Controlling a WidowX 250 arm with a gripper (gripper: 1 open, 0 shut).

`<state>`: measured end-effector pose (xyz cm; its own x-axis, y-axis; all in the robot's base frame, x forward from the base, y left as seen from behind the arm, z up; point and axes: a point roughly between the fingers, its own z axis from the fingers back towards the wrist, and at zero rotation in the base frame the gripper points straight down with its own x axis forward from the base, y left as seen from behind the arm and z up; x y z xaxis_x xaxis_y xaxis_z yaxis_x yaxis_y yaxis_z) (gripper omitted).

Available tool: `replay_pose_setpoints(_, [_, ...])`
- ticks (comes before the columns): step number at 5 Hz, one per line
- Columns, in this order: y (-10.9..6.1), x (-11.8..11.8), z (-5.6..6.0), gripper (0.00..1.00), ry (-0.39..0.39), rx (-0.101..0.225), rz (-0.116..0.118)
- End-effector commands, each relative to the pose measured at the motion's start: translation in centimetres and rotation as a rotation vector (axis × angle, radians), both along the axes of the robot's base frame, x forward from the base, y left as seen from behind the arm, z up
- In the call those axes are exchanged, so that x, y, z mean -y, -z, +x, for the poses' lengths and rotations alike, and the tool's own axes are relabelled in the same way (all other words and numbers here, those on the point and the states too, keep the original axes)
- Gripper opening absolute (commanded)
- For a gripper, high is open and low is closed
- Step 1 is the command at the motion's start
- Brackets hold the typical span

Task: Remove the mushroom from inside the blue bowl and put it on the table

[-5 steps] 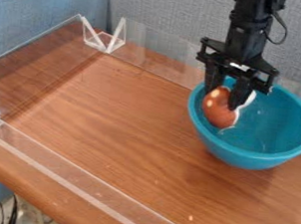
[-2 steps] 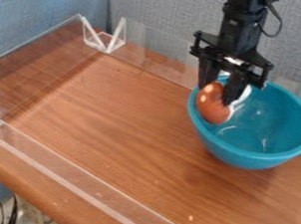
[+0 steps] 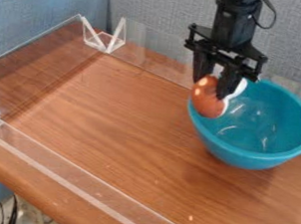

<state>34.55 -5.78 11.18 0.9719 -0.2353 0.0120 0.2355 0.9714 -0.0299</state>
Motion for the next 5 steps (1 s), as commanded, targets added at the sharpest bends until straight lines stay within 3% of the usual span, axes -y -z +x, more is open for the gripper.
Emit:
replay_pose_setpoints(1, [-3.45,-0.8,-0.04,0.0,-0.006,0.101,-0.011])
replay_pose_setpoints(5, [-3.54,-1.3,-0.32,0.0,0.031,0.113,-0.003])
